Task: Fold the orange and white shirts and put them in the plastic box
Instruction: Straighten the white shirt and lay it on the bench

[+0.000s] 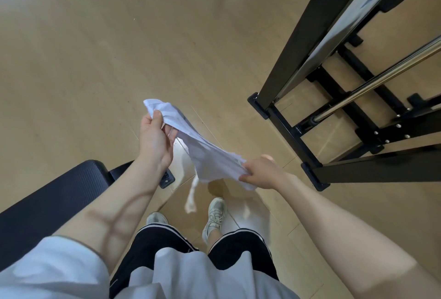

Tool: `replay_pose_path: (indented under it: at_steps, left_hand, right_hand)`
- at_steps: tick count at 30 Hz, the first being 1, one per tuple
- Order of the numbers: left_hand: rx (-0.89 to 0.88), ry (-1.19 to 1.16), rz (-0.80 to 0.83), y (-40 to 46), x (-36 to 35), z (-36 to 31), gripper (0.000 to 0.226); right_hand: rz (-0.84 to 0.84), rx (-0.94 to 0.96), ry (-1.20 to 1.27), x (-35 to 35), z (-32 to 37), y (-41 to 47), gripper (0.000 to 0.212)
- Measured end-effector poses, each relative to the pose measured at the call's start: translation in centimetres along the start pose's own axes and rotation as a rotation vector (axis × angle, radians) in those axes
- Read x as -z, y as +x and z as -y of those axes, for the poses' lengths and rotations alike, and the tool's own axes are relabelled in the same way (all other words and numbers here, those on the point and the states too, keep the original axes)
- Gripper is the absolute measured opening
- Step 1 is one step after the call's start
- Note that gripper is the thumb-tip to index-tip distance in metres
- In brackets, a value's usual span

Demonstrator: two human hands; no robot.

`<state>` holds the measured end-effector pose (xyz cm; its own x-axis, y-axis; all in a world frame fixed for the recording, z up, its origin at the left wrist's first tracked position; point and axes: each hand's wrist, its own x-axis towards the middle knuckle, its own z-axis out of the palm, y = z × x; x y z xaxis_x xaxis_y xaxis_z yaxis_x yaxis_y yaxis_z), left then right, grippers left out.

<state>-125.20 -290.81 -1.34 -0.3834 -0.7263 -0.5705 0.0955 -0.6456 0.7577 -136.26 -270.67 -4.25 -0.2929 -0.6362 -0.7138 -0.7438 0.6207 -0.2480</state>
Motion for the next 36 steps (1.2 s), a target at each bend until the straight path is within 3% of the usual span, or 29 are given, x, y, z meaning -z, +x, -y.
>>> replay_pose_path:
  at_steps: [5, 8, 10, 14, 17, 19, 21, 25, 30, 32, 36]
  left_hand:
    - [-0.153, 0.612, -0.078, 0.0, 1.8, 2.3, 0.005]
    - [-0.161, 0.724, -0.151, 0.5, 2.8, 3.0, 0.009]
    - [-0.126, 0.717, -0.213, 1.5, 3.6, 3.1, 0.008]
    - [-0.048, 0.631, -0.300, 4.6, 5.3, 2.4, 0.020]
    - [0.016, 0.565, -0.328, 7.3, 6.2, 1.3, 0.024]
    - [0.052, 0.551, -0.346, 9.2, 6.7, 0.8, 0.023]
    - [0.106, 0.572, -0.373, 11.1, 7.0, 0.4, 0.022]
    - [0.200, 0.623, -0.403, 14.2, 7.2, -0.7, 0.030]
    - [0.279, 0.453, -0.154, 17.8, 6.6, -3.4, 0.024]
    - [0.242, 0.347, -0.081, 18.9, 6.2, -4.9, 0.018]
    - [0.163, 0.393, 0.010, 20.0, 7.8, -8.1, 0.014]
  right_hand:
    - [-0.129, 0.035, 0.035, 0.1, 0.4, -0.3, 0.019]
    - [-0.211, 0.057, 0.148, 0.8, 1.6, 0.3, 0.019]
    - [-0.319, 0.010, 0.261, 0.8, 1.5, 1.0, 0.019]
    - [-0.425, -0.214, 0.897, 1.1, 1.5, 1.8, 0.014]
    - [-0.436, -0.258, 0.837, 0.8, 1.0, 2.7, 0.035]
    - [-0.444, -0.353, 0.742, 0.0, 0.4, 3.9, 0.016]
    - [-0.454, -0.469, 0.780, -0.5, 0.6, 5.1, 0.016]
    - [-0.475, -0.459, 0.779, -0.8, 2.8, 6.8, 0.021]
    - [-0.713, -0.574, 1.005, 0.0, 4.9, 8.9, 0.031]
    - [-0.819, -0.619, 1.027, 0.7, 5.8, 9.3, 0.027]
    - [-0.936, -0.539, 1.082, 1.1, 9.1, 9.4, 0.011]
